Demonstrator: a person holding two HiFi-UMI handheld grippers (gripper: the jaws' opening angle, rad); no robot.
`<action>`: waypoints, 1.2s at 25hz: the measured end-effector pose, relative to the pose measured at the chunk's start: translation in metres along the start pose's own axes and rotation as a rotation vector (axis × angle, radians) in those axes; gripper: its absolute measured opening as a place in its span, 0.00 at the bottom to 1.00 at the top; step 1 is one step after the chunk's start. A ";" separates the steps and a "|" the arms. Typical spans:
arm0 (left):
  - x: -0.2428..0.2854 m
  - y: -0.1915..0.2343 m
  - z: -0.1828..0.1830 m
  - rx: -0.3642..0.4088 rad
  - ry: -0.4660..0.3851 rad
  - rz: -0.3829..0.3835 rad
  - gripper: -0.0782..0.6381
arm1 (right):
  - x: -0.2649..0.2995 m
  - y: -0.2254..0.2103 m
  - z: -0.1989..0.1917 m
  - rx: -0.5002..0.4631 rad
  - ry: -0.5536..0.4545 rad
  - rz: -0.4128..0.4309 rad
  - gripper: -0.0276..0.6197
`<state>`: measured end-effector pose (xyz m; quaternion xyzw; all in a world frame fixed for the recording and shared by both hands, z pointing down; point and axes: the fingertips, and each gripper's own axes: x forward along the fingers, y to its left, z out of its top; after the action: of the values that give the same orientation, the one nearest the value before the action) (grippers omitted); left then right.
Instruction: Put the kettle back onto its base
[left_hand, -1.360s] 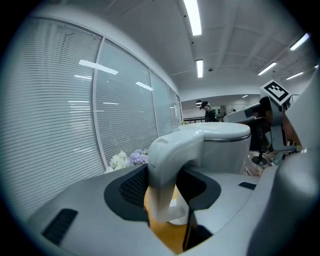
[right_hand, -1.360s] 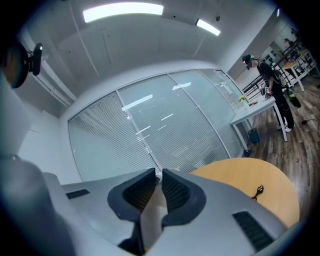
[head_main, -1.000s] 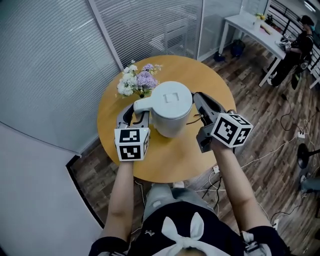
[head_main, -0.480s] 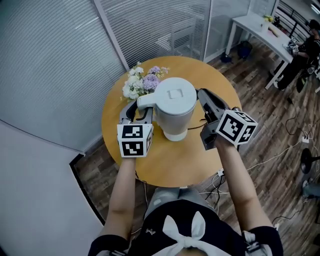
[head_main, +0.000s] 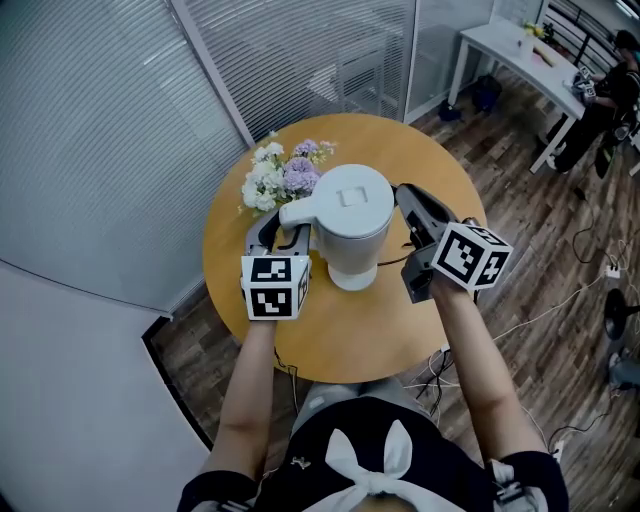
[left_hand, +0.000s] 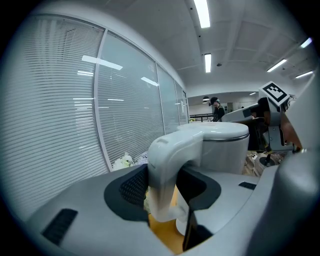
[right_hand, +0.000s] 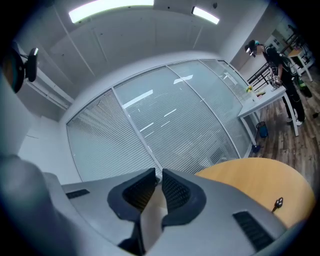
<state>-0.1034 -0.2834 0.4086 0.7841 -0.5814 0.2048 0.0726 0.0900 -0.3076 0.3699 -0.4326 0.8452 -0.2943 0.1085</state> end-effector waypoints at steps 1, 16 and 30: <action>0.003 0.000 -0.002 -0.001 0.006 -0.004 0.36 | 0.002 -0.002 -0.001 0.002 0.003 -0.004 0.12; 0.021 0.001 -0.033 -0.023 0.063 -0.031 0.37 | 0.018 -0.023 -0.025 0.038 0.041 -0.033 0.12; 0.030 -0.002 -0.058 -0.040 0.123 -0.049 0.37 | 0.025 -0.038 -0.043 0.062 0.078 -0.064 0.11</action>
<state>-0.1081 -0.2886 0.4733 0.7823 -0.5606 0.2393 0.1287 0.0814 -0.3278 0.4287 -0.4440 0.8250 -0.3404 0.0796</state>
